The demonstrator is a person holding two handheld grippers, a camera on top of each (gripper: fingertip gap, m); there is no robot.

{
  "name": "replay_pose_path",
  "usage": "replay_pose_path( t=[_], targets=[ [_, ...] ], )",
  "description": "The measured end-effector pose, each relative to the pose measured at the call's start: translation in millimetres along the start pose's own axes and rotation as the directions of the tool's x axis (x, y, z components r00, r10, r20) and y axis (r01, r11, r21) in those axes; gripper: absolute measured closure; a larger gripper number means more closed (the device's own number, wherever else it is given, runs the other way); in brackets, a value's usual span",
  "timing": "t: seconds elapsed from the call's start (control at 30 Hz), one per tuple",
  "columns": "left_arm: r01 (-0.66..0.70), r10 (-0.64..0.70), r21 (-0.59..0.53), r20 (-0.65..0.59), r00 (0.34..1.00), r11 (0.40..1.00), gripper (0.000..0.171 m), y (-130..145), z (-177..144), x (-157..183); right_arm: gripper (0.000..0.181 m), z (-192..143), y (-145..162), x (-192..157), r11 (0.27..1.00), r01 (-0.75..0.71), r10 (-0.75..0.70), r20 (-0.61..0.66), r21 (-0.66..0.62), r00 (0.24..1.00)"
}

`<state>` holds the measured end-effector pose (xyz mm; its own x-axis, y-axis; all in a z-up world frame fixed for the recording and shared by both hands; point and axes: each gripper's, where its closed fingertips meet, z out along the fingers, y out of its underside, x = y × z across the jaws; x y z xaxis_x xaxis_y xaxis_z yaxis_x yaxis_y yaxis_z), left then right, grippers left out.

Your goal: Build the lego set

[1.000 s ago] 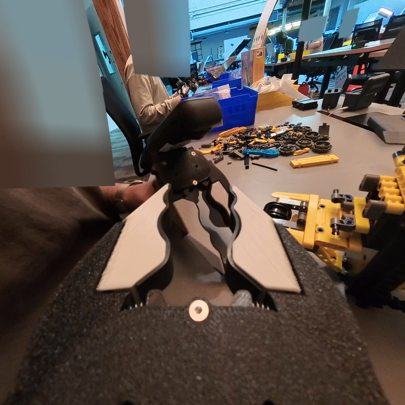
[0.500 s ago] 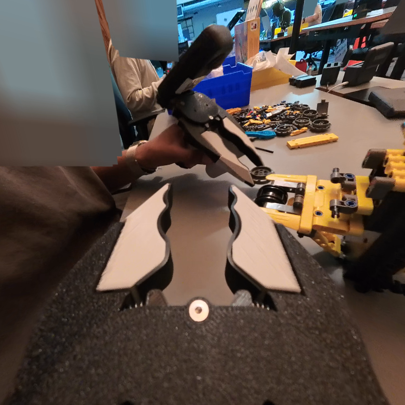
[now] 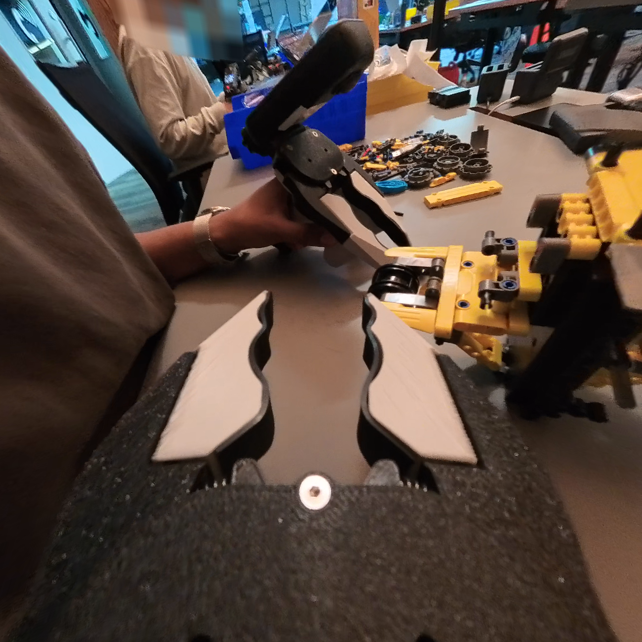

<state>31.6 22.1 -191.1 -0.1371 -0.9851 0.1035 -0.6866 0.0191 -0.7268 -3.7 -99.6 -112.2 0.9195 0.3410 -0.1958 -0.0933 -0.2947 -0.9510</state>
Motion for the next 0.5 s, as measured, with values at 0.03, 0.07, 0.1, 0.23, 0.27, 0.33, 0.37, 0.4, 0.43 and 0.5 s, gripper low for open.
replay_pose_path(
  t=[0.03, 0.07, 0.1, 0.23, 0.27, 0.33, 0.37, 0.4, 0.43, 0.5],
  targets=[
    [0.004, -0.004, 0.001, -0.003, 1.0, 1.0, 0.136, -0.7, 0.7, -0.1, 0.13, -0.9, -0.8, 0.4, 1.0, -0.011, 0.011, 0.008, 0.008, 1.0],
    [0.007, -0.007, 0.001, -0.006, 1.0, 1.0, 0.136, -1.1, 0.9, -0.2, 0.129, -1.6, -1.5, 0.6, 1.0, -0.018, 0.018, 0.013, 0.014, 1.0],
    [0.012, -0.012, 0.002, -0.009, 1.0, 1.0, 0.136, -1.2, 1.0, -0.2, 0.129, -2.1, -2.1, 1.2, 1.0, -0.022, 0.022, 0.013, 0.018, 1.0],
    [0.037, -0.037, 0.005, -0.032, 0.999, 0.999, 0.136, -1.6, 0.7, -0.3, 0.129, -1.1, -0.4, 2.4, 1.0, -0.024, 0.023, 0.007, 0.009, 1.0],
    [0.041, -0.04, 0.006, -0.036, 0.999, 0.999, 0.136, -1.6, 0.7, -0.2, 0.129, -0.8, -0.1, 2.1, 1.0, -0.02, 0.02, 0.006, 0.006, 1.0],
    [0.038, -0.038, 0.006, -0.034, 0.999, 0.999, 0.136, -1.5, 0.8, -0.1, 0.129, -0.6, 0.0, 1.1, 1.0, -0.007, 0.007, 0.0, 0.004, 1.0],
    [0.031, -0.031, 0.005, -0.028, 0.999, 1.0, 0.136, -1.3, 1.0, 0.1, 0.13, -0.6, 0.1, 0.4, 1.0, 0.003, -0.003, -0.003, 0.002, 1.0],
    [0.021, -0.021, 0.003, -0.022, 1.0, 1.0, 0.135, -1.0, 1.3, 0.4, 0.13, -0.2, 0.2, -0.4, 1.0, 0.013, -0.013, -0.005, -0.001, 1.0],
    [0.008, -0.008, 0.002, -0.02, 1.0, 1.0, 0.131, -0.8, 1.4, 1.6, 0.13, 0.3, 0.5, -1.3, 1.0, 0.023, -0.023, -0.007, -0.005, 1.0],
    [-0.019, 0.019, 0.005, -0.022, 1.0, 1.0, 0.118, -0.8, 1.1, 4.7, 0.131, 1.7, 0.3, -4.4, 0.999, 0.038, -0.038, 0.0, -0.005, 0.999]
  ],
)
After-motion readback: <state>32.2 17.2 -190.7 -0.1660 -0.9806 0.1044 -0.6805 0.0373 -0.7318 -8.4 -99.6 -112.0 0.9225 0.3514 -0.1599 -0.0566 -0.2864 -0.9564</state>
